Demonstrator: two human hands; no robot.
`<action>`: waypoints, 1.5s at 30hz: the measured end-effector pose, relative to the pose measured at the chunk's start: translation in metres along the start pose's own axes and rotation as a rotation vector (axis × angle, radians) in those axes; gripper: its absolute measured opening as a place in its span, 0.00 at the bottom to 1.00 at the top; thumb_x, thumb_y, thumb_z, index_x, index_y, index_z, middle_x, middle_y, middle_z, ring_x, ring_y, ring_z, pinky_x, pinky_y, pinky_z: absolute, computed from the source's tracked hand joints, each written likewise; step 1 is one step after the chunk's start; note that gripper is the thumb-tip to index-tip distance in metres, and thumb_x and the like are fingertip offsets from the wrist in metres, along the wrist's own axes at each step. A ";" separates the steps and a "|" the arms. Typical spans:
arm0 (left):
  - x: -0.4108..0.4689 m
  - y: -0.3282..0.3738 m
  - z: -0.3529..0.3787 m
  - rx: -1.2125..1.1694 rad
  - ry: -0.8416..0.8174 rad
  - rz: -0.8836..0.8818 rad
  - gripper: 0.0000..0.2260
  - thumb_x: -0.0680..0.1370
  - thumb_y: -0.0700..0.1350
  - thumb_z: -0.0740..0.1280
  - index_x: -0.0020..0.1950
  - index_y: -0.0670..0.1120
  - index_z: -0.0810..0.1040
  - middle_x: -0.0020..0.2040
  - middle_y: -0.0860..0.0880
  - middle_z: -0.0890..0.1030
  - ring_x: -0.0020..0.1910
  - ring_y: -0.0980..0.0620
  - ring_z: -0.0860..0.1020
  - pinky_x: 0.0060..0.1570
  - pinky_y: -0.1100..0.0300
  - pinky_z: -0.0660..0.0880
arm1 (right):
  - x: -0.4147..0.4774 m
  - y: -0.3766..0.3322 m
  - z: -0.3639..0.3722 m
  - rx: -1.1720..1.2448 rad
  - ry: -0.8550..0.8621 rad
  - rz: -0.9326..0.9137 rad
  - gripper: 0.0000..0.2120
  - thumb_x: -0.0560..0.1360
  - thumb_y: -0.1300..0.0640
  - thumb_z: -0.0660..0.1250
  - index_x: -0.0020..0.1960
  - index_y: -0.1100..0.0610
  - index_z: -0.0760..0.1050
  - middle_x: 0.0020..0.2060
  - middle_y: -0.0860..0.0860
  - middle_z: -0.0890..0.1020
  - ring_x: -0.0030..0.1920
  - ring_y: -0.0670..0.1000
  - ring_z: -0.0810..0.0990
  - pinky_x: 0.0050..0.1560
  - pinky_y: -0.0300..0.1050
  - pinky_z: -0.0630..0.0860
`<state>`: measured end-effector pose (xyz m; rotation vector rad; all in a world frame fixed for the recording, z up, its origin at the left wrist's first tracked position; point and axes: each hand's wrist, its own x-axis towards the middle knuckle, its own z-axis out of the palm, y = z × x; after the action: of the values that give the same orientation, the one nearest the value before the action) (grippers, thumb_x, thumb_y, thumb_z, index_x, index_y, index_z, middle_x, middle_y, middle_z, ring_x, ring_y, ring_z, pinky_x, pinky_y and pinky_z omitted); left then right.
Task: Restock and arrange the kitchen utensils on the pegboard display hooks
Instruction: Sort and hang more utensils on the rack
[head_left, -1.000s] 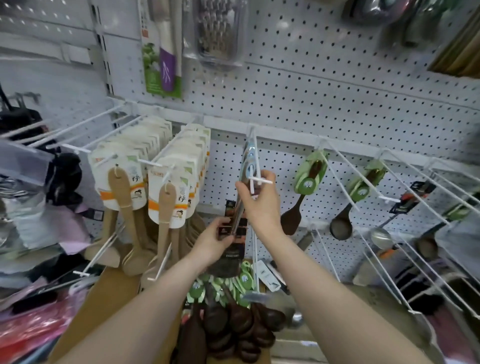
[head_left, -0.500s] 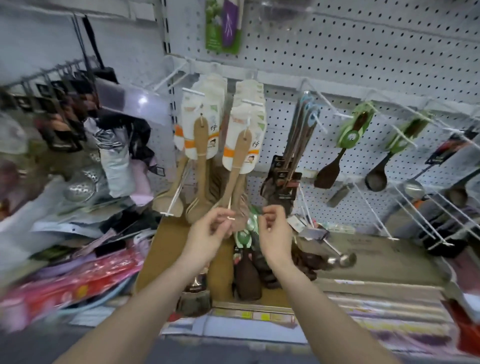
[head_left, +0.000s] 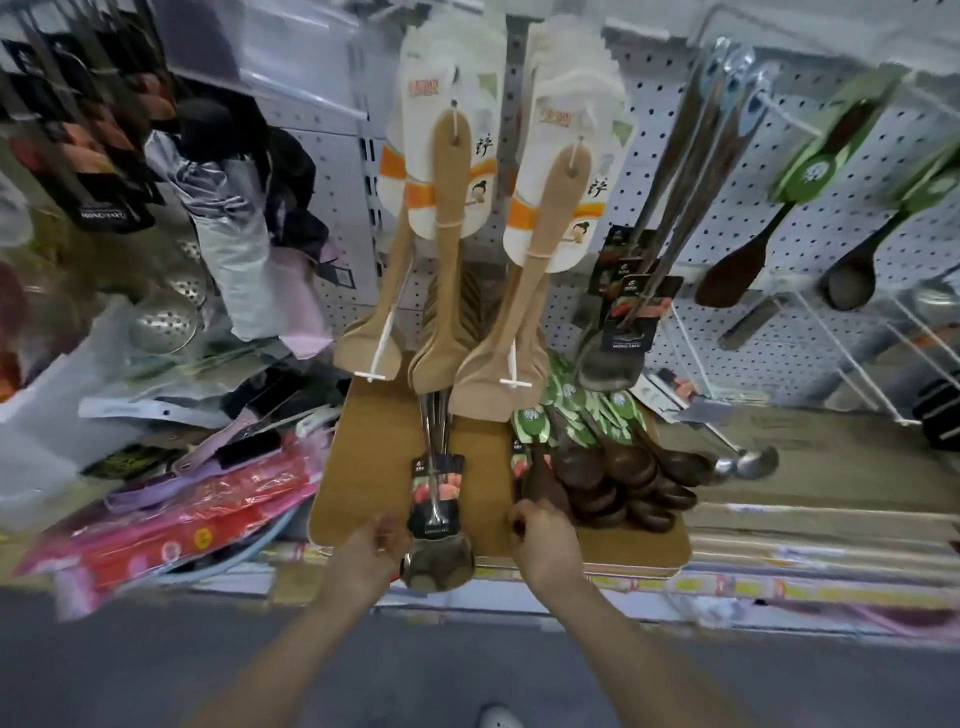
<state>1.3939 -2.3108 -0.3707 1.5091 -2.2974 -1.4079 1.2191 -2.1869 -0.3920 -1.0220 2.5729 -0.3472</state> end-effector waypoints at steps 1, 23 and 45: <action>0.005 -0.005 0.008 0.045 -0.027 -0.015 0.15 0.80 0.48 0.65 0.64 0.44 0.76 0.58 0.44 0.81 0.56 0.45 0.78 0.52 0.59 0.73 | 0.004 0.004 0.004 -0.059 -0.007 -0.012 0.15 0.75 0.65 0.61 0.59 0.55 0.78 0.56 0.54 0.77 0.58 0.56 0.76 0.55 0.46 0.73; 0.077 -0.056 0.070 0.037 -0.071 -0.167 0.15 0.75 0.37 0.67 0.61 0.45 0.79 0.55 0.42 0.83 0.53 0.42 0.80 0.52 0.53 0.77 | 0.034 0.008 0.047 -0.258 0.158 -0.200 0.15 0.43 0.68 0.79 0.24 0.58 0.76 0.28 0.52 0.76 0.35 0.55 0.78 0.22 0.41 0.71; 0.049 -0.078 0.059 -0.123 0.074 -0.357 0.12 0.75 0.39 0.68 0.58 0.46 0.77 0.54 0.42 0.81 0.53 0.40 0.78 0.52 0.51 0.77 | 0.012 -0.007 0.070 0.004 0.134 -0.411 0.07 0.65 0.58 0.75 0.37 0.56 0.77 0.38 0.52 0.79 0.44 0.54 0.77 0.37 0.46 0.77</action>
<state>1.3947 -2.3177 -0.4795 1.9657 -1.9272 -1.5045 1.2435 -2.2075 -0.4555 -1.5758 2.4579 -0.5400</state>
